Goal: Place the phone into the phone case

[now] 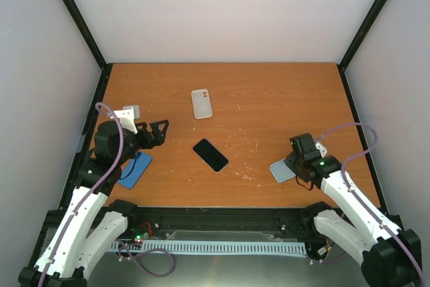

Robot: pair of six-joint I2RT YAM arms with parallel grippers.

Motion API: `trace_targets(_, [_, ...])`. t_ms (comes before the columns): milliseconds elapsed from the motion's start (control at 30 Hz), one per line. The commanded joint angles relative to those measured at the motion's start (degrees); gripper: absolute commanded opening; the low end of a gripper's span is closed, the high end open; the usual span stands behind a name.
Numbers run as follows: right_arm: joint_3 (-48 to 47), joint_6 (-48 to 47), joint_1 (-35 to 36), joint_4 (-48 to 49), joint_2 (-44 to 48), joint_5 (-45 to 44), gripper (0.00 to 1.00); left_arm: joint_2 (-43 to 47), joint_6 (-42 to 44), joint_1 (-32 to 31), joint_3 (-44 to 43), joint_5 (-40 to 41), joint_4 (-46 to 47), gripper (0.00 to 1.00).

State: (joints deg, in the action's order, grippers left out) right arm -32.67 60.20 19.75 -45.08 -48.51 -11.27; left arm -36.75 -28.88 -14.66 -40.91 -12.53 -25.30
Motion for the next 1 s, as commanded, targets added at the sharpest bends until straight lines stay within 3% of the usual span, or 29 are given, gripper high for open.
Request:
trace_targets(0, [4.0,5.4,-0.7,2.2,-1.6,-1.4,0.21,1.0,2.8,-0.3,1.0,2.4,0.9,1.0])
trace_targets(433, [9.0,9.0,-0.7,5.2,-10.6,2.4,0.2,1.4,4.0,-0.3,0.8,4.0,0.3,0.99])
trace_targets(967, [8.5,3.9,-0.7,8.8,-11.7,3.3,0.14,1.6,4.6,-0.3,0.7,5.0,0.0,0.99])
